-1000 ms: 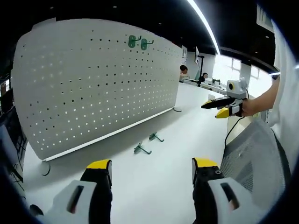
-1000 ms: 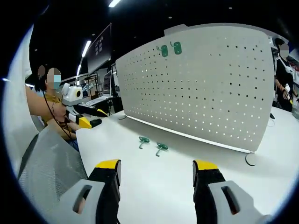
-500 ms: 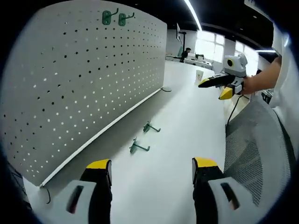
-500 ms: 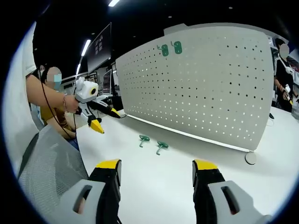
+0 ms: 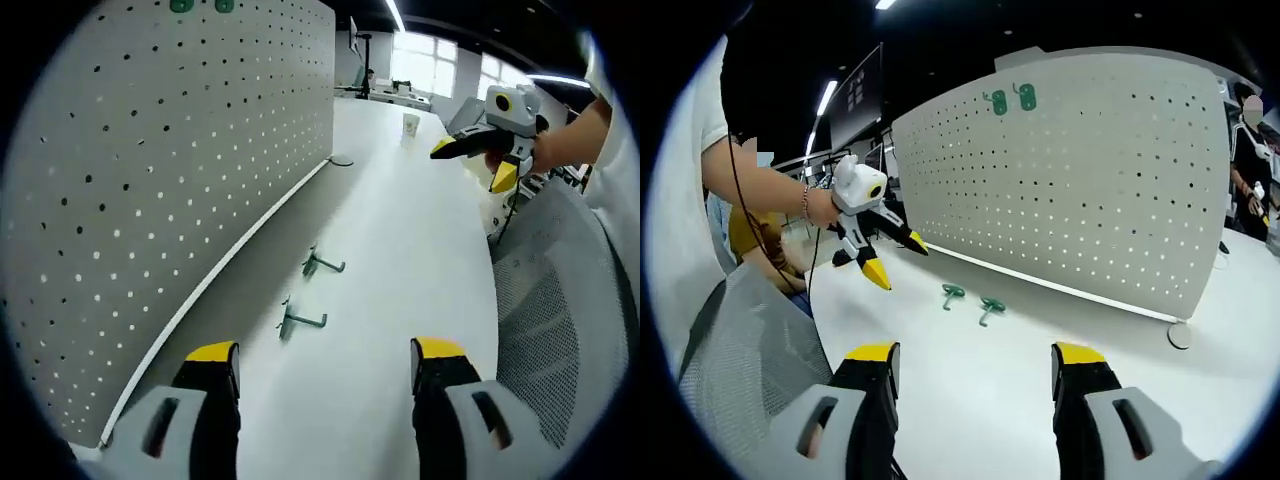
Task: Insert the hook assembly into the mounting plate slot until the hook locks in place.
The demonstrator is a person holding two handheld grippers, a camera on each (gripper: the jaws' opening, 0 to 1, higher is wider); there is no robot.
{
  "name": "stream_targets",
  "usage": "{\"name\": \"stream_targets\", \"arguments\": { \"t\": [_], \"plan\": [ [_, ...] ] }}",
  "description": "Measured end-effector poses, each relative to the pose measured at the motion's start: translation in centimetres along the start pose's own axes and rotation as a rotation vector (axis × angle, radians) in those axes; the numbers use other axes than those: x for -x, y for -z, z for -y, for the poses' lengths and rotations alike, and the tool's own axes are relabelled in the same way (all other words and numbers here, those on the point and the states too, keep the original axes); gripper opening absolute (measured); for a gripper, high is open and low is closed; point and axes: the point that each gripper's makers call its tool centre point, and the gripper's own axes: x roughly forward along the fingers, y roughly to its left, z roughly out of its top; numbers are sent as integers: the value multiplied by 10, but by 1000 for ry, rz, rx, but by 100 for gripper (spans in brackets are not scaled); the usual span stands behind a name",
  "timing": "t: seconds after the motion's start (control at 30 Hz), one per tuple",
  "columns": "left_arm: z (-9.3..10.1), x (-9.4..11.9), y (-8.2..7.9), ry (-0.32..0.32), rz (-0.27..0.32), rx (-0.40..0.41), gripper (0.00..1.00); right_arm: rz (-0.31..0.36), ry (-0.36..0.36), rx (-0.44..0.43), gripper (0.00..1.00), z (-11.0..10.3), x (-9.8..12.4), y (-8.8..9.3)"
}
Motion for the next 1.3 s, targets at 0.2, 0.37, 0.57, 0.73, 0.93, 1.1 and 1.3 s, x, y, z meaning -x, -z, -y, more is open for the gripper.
{"name": "stream_targets", "arguments": {
  "t": [0.2,0.37,0.57,0.73,0.93,1.1,1.3],
  "plan": [
    [-4,-16,-1,30,-49,-32,69,-11,-3,0,59,0,1,3],
    [-9,-23,2,58,-85,-58,69,-18,-9,0,59,-1,2,4],
    [-16,-33,7,82,-143,-80,69,-28,-16,1,59,-4,1,6],
    [-16,-41,10,109,-204,-122,69,-36,-17,1,59,-5,1,8],
    [-19,-51,15,133,-276,-151,66,-47,-15,3,59,-4,2,9],
    [-19,-57,13,143,-302,-165,65,-53,-16,4,59,-5,3,9],
    [-18,-63,19,147,-347,-201,64,-55,-9,0,59,-4,6,9]
  ]
}}
